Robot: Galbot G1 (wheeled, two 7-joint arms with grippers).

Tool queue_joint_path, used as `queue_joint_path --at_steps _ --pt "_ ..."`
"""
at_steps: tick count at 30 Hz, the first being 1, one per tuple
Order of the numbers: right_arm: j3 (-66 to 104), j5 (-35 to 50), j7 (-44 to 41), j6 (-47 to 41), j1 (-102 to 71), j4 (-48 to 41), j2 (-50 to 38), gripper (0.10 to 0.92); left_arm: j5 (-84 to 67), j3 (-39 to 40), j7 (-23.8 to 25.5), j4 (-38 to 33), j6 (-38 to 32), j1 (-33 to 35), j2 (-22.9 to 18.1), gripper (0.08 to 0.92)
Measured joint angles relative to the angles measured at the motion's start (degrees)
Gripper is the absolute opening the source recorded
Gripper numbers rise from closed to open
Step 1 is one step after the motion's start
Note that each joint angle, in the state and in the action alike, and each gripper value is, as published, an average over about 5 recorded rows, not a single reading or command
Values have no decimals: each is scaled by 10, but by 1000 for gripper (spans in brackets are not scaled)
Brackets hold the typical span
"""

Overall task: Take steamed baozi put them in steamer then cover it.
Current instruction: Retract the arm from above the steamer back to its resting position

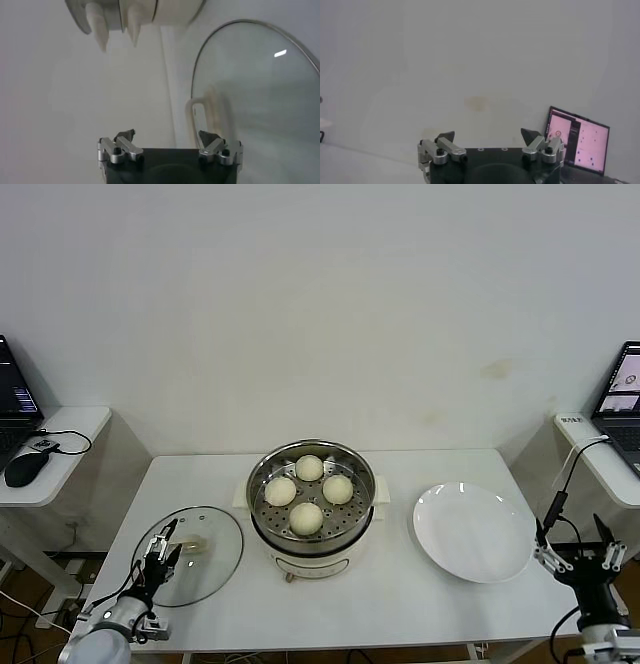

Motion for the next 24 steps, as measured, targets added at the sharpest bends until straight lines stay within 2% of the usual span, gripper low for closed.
queue_joint_path --at_steps 24 --pt "-11 -10 -5 5 -9 -4 9 823 -12 9 0 72 1 -69 -27 817"
